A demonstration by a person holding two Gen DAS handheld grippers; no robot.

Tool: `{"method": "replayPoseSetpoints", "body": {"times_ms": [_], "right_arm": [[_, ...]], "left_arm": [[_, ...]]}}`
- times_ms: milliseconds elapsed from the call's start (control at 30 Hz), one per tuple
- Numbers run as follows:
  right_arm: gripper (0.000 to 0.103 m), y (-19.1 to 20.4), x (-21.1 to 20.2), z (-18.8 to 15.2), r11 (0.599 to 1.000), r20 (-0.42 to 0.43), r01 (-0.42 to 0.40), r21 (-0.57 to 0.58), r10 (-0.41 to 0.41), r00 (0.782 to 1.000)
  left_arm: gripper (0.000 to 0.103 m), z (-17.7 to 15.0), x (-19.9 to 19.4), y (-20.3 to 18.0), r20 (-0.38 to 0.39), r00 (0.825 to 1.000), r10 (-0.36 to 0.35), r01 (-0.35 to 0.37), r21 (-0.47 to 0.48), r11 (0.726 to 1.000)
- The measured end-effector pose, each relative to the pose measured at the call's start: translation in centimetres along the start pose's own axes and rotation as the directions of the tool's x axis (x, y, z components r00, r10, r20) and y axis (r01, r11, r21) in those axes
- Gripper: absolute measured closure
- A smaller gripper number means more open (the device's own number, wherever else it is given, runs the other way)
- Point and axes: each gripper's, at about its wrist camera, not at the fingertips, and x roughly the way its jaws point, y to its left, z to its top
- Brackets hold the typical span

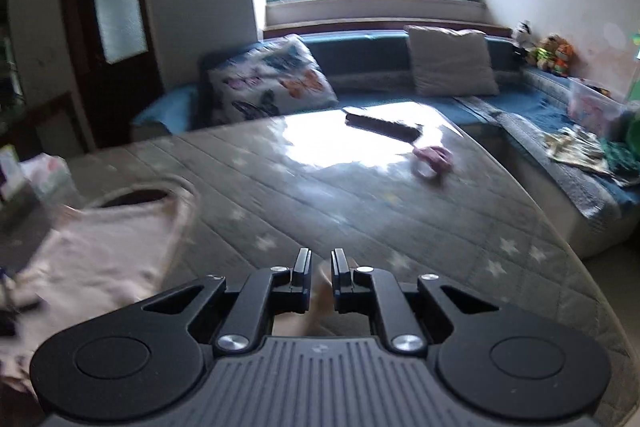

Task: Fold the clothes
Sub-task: 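Lift the shirt side with the right gripper and fold it over the body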

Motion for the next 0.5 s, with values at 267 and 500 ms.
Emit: {"method": "replayPoseSetpoints", "body": {"times_ms": [267,500], "right_arm": [[0.094,3.5,-1.3,2.2,0.995,0.049,-0.072,-0.067,0.075,0.996],[0.079,-0.9,2.4,-2.5,0.991,-0.075,0.132,-0.018,-0.133,0.988]], "left_arm": [[0.000,-0.3,0.3,-4.1,-0.007,0.998,-0.066,0.067,0.098,0.993],[0.000,-1.2,0.7,-5.4,-0.027,0.997,-0.072,0.075,0.141,0.987]]}}
